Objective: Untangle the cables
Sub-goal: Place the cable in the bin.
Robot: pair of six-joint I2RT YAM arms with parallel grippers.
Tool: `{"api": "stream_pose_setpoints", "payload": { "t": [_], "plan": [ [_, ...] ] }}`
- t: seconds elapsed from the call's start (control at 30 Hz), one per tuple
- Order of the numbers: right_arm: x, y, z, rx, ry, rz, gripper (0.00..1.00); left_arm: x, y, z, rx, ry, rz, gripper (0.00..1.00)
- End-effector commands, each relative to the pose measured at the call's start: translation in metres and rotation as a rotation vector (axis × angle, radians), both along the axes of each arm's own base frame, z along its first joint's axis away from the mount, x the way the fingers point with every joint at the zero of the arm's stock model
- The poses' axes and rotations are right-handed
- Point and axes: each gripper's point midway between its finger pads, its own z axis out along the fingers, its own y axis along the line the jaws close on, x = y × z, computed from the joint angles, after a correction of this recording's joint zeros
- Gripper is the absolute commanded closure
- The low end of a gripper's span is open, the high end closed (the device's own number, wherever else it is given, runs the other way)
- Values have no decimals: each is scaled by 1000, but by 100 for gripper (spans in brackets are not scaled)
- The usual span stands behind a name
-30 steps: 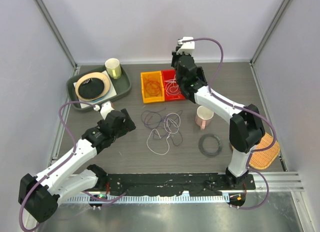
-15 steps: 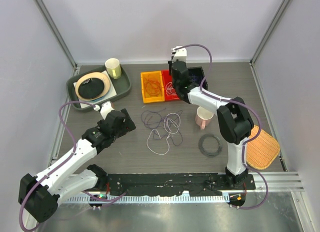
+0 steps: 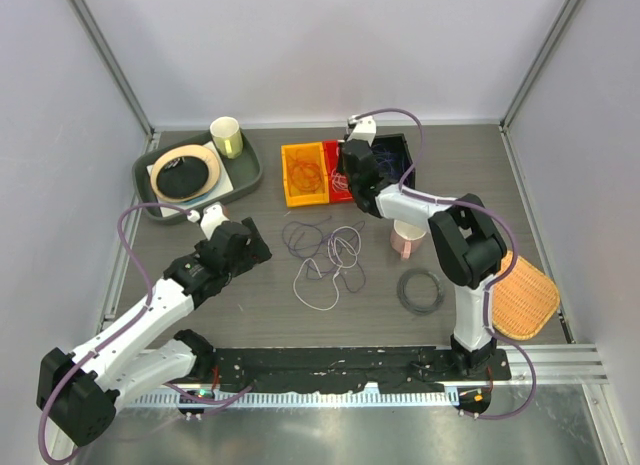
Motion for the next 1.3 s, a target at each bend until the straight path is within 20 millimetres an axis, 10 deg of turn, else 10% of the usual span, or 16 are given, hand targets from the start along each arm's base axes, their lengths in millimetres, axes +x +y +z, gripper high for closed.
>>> {"api": "stream_pose_setpoints", "payload": {
  "t": [0.0,0.63,1.27],
  "plan": [
    [2,7,-1,49,21,3,99,5,2,5,-1,-31,18,0],
    [22,16,-71,-43,245,-8,99,4,2,4,0,-32,14,0],
    [-32,7,61,45,111,138,31,3,-11,1,-37,-13,-41,0]
  ]
}}
